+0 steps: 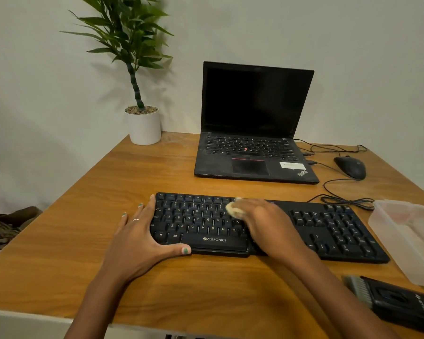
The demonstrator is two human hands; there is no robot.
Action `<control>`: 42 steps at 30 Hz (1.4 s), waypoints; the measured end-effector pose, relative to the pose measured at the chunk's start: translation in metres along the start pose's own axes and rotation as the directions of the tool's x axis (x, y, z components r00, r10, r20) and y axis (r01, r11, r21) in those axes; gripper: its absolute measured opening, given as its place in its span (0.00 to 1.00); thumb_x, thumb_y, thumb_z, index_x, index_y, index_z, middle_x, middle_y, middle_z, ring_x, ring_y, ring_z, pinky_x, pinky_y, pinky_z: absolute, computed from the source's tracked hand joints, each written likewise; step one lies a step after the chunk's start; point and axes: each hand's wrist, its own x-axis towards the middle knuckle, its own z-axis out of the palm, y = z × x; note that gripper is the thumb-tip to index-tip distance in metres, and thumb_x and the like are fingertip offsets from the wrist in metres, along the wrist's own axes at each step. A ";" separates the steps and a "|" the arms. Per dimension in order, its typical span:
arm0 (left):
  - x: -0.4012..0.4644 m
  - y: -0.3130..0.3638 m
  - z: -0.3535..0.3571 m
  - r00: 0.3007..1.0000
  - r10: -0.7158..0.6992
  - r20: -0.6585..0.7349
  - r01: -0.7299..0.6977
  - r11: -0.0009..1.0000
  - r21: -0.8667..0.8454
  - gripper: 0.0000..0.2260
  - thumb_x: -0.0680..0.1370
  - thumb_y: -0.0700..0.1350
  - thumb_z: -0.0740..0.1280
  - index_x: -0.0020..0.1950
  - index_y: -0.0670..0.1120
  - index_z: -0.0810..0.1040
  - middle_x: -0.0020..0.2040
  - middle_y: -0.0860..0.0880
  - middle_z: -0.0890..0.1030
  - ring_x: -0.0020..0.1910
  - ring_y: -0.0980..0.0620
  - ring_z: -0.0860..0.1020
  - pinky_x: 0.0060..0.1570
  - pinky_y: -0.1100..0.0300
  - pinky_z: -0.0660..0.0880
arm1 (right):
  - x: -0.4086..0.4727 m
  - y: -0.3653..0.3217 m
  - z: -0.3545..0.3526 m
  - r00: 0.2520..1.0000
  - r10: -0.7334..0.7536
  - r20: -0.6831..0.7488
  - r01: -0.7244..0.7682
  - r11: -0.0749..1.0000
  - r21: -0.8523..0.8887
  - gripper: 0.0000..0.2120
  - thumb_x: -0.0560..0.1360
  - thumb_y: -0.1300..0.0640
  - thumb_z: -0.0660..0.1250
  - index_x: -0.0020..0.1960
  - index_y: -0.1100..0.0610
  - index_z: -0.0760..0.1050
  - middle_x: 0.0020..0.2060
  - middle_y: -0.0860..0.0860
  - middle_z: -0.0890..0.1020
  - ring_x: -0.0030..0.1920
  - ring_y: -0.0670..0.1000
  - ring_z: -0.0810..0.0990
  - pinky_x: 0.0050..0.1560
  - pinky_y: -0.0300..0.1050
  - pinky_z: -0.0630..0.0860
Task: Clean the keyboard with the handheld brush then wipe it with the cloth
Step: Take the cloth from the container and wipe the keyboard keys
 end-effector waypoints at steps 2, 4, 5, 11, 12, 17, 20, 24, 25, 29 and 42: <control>-0.001 0.000 -0.001 1.000 0.017 0.016 -0.017 1.000 0.012 0.71 0.39 0.85 0.50 0.77 0.56 0.38 0.79 0.51 0.50 0.76 0.52 0.46 0.74 0.48 0.47 | 0.004 0.011 -0.007 0.988 0.122 -0.099 -0.129 0.989 -0.074 0.14 0.79 0.63 0.60 0.61 0.52 0.76 0.60 0.48 0.79 0.59 0.48 0.76 0.62 0.44 0.71; -0.001 0.000 -0.001 0.999 0.040 0.018 -0.040 0.999 0.011 0.70 0.40 0.85 0.52 0.77 0.57 0.37 0.78 0.52 0.50 0.71 0.57 0.43 0.74 0.49 0.46 | -0.002 -0.003 -0.007 0.994 0.089 -0.064 -0.092 0.995 -0.031 0.12 0.80 0.61 0.59 0.60 0.53 0.76 0.60 0.49 0.79 0.59 0.49 0.75 0.62 0.43 0.70; -0.001 0.000 -0.001 0.999 0.046 0.017 -0.046 0.999 0.010 0.69 0.40 0.84 0.53 0.76 0.57 0.36 0.78 0.52 0.50 0.68 0.59 0.43 0.74 0.49 0.45 | -0.008 -0.014 -0.002 1.000 0.010 -0.004 -0.010 1.000 0.011 0.14 0.81 0.59 0.58 0.64 0.51 0.74 0.63 0.47 0.76 0.64 0.48 0.72 0.66 0.42 0.65; -0.002 0.001 -0.002 0.999 0.033 0.019 -0.033 0.999 -0.015 0.66 0.43 0.81 0.58 0.75 0.61 0.35 0.78 0.53 0.51 0.73 0.55 0.45 0.74 0.47 0.48 | -0.010 0.002 -0.010 0.992 0.100 -0.073 -0.105 0.991 -0.078 0.16 0.80 0.60 0.59 0.66 0.49 0.71 0.65 0.45 0.75 0.65 0.45 0.71 0.66 0.40 0.63; -0.002 0.001 -0.002 0.999 0.033 0.020 -0.033 0.999 -0.016 0.65 0.43 0.81 0.58 0.74 0.62 0.35 0.78 0.53 0.51 0.74 0.53 0.45 0.74 0.47 0.48 | -0.011 -0.001 -0.011 0.988 0.132 -0.082 -0.139 0.987 -0.084 0.16 0.80 0.60 0.59 0.66 0.50 0.71 0.64 0.46 0.75 0.64 0.46 0.71 0.66 0.41 0.64; -0.002 0.000 -0.002 1.000 0.024 0.014 -0.024 1.000 -0.012 0.65 0.40 0.84 0.55 0.72 0.64 0.33 0.78 0.53 0.51 0.76 0.50 0.47 0.73 0.46 0.49 | -0.033 -0.029 -0.002 0.983 -0.103 0.152 0.096 0.994 0.053 0.20 0.82 0.56 0.54 0.73 0.45 0.61 0.72 0.40 0.64 0.72 0.42 0.58 0.70 0.39 0.51; -0.002 0.000 -0.002 1.000 0.027 0.011 -0.027 1.000 -0.016 0.64 0.41 0.83 0.56 0.72 0.64 0.34 0.78 0.53 0.51 0.76 0.51 0.47 0.74 0.47 0.49 | -0.027 -0.010 -0.006 0.999 0.031 -0.006 -0.031 0.999 -0.041 0.19 0.81 0.57 0.57 0.70 0.45 0.65 0.69 0.42 0.69 0.70 0.43 0.64 0.70 0.40 0.56; -0.002 0.000 -0.002 1.000 0.029 0.010 -0.029 0.999 -0.018 0.65 0.41 0.83 0.56 0.73 0.64 0.34 0.78 0.53 0.51 0.76 0.50 0.47 0.74 0.47 0.48 | -0.039 -0.027 0.003 0.990 -0.094 0.109 0.092 0.995 0.031 0.21 0.82 0.57 0.53 0.74 0.45 0.59 0.72 0.40 0.62 0.73 0.44 0.55 0.68 0.37 0.45; -0.002 0.000 -0.002 1.000 0.029 0.011 -0.029 0.999 -0.017 0.66 0.41 0.83 0.55 0.73 0.63 0.34 0.78 0.53 0.51 0.76 0.50 0.47 0.74 0.47 0.48 | -0.042 -0.029 0.004 0.979 -0.147 0.142 0.144 0.989 0.033 0.21 0.82 0.57 0.52 0.74 0.44 0.59 0.73 0.39 0.61 0.73 0.43 0.54 0.67 0.36 0.44; -0.002 0.001 -0.002 0.999 0.029 0.014 -0.029 0.999 -0.024 0.64 0.43 0.82 0.58 0.72 0.64 0.33 0.79 0.52 0.51 0.76 0.50 0.46 0.74 0.47 0.48 | -0.024 -0.009 -0.004 0.999 0.002 -0.033 -0.003 0.999 -0.037 0.18 0.80 0.58 0.58 0.69 0.46 0.67 0.67 0.43 0.71 0.67 0.44 0.66 0.67 0.40 0.59; 0.001 -0.003 0.002 0.997 0.076 -0.022 -0.076 0.997 0.002 0.65 0.44 0.83 0.56 0.75 0.60 0.33 0.78 0.49 0.54 0.71 0.58 0.45 0.74 0.51 0.45 | -0.024 -0.053 0.026 0.916 -0.386 0.107 0.381 0.922 0.069 0.19 0.77 0.62 0.61 0.67 0.53 0.72 0.66 0.48 0.75 0.68 0.52 0.69 0.66 0.49 0.63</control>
